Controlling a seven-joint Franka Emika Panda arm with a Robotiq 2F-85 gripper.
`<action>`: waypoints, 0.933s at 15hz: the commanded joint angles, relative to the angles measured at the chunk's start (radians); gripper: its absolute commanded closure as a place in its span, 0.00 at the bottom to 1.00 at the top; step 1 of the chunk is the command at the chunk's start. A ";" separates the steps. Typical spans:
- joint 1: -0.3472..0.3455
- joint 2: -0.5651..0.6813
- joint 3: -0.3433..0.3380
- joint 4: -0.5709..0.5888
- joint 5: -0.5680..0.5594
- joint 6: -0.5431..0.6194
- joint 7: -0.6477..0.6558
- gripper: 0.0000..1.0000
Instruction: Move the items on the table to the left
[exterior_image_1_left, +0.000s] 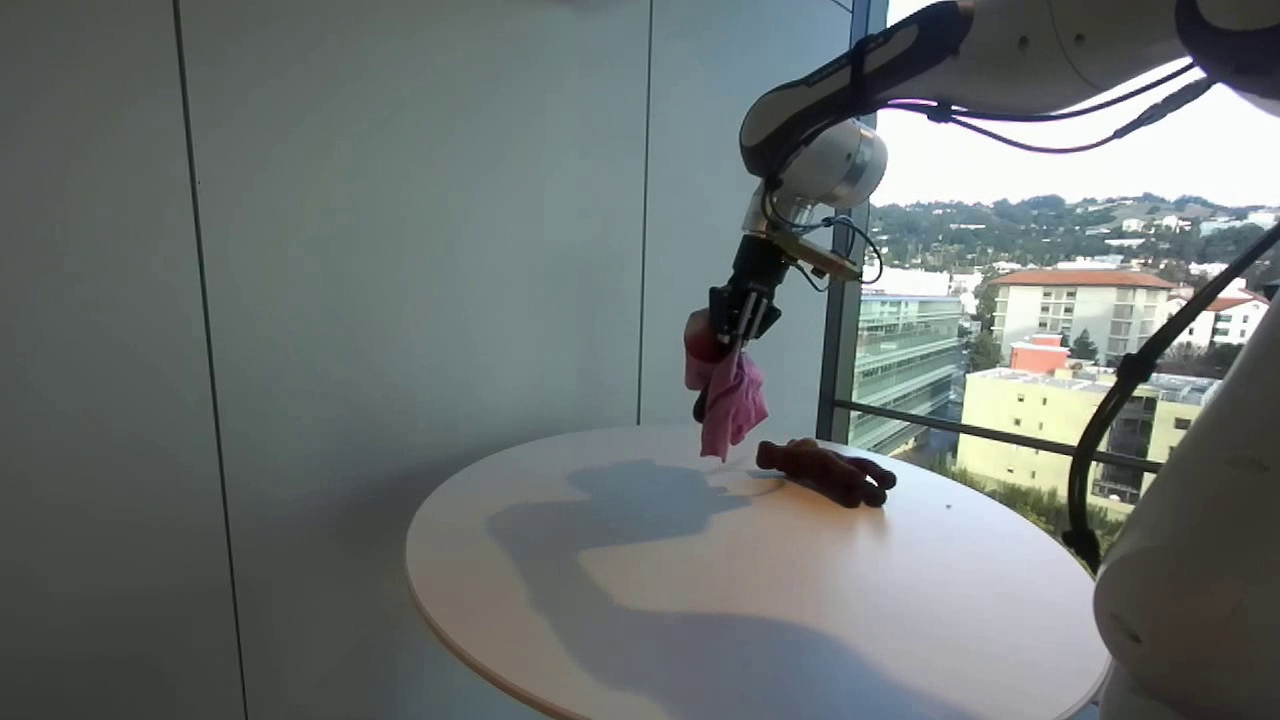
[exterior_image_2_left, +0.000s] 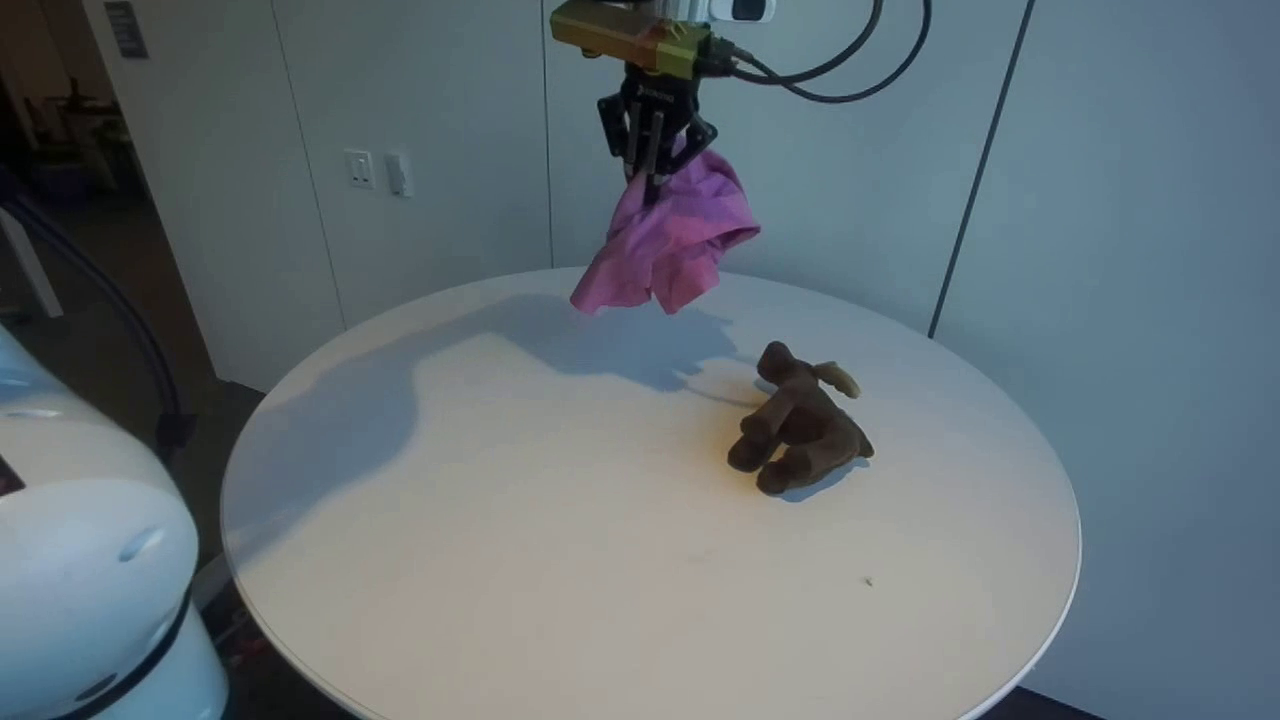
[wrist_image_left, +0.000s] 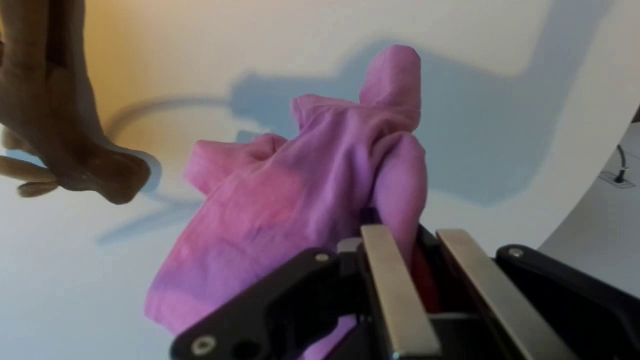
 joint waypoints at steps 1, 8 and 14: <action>0.078 -0.075 0.037 -0.024 0.117 -0.046 -0.062 0.91; 0.235 -0.189 0.169 -0.176 0.167 0.021 -0.181 0.91; 0.286 -0.167 0.227 -0.331 0.075 0.134 -0.190 0.56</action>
